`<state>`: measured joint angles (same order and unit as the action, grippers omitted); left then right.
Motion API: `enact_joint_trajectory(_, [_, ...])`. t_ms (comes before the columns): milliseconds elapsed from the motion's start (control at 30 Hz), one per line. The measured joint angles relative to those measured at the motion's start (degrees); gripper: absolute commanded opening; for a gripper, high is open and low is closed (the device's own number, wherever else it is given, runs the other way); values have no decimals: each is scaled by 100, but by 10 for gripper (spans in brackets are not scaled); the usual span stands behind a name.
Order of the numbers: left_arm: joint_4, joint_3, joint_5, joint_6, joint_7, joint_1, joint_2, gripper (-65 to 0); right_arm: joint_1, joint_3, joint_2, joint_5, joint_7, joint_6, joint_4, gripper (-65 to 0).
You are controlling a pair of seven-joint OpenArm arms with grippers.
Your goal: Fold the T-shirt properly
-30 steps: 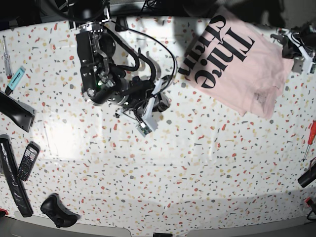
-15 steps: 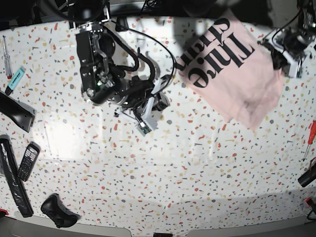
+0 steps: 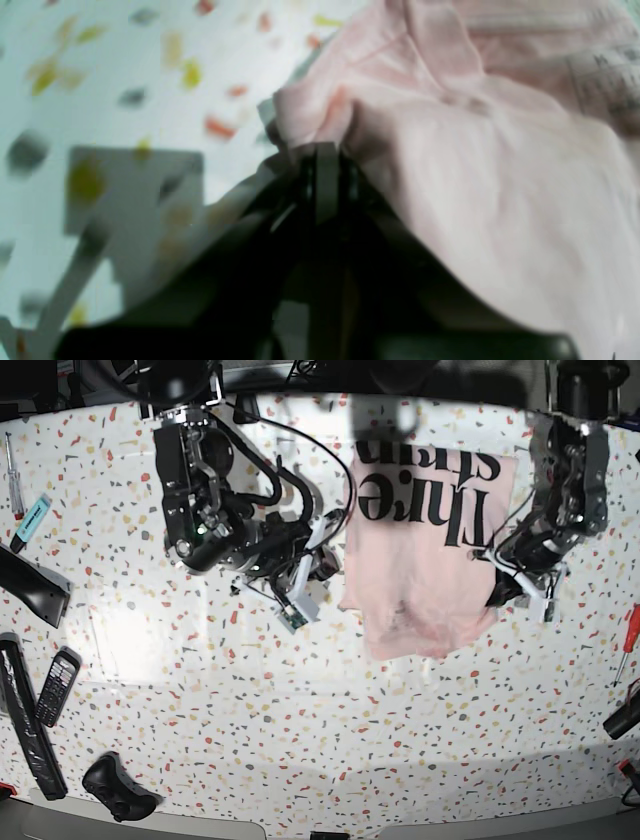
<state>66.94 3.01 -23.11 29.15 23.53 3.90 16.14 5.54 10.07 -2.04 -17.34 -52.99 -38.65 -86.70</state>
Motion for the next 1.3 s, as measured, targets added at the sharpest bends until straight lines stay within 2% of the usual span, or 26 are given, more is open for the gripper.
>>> enact_joint_trajectory(133, [87,-13,-50,-15,129,101,66,-650,-9,-286,-17,-17,166,0,0,-650])
enact_joint_trajectory(233, [411,-35,-203,-63,417,35,313,-650,-28,-715,-4,-9,168,0,-247,-650])
enact_joint_trajectory(300, [752,-31,-269,-105,415,-168,505,-650,-87,-994,44,-190,179,-2,-531,-650])
enact_joint_trajectory(333, [970,-28,-262,-153,446,-304,597,-650,-142,-1119,74,-313,190,-4,-695,-650])
enact_joint_trajectory(400, [1443,79,-267,-549,468,-562,673,-650,-299,-1357,122,-323,184,-4,-1036,-650])
enact_joint_trajectory(600, [2715,957,-302,-645,518,-1661,673,-650,-1241,-2065,168,-319,125,-11,-2002,-650])
enact_joint_trajectory(767, [3442,1801,-570,-664,522,-2785,675,-650,-2256,-2562,157,-761,-61,-33,-2940,-650])
enact_joint_trajectory(900, [3733,2448,-706,-426,597,-3681,675,-650,-3195,-2863,122,-752,-201,-31,-3746,-650])
enact_joint_trajectory(1033, [3755,2970,-975,-160,649,-4529,675,-650,-4186,-3051,-136,-785,-332,-44,-4376,-650])
enact_joint_trajectory(1133, [3759,3095,-1150,181,675,-5110,691,-650,-4765,-3104,-271,-776,-378,-44,-4457,-650])
enact_joint_trajectory(1300, [3683,3080,-1165,273,765,-5783,693,-650,-5646,-3099,-304,-761,-564,-46,-4404,-650])
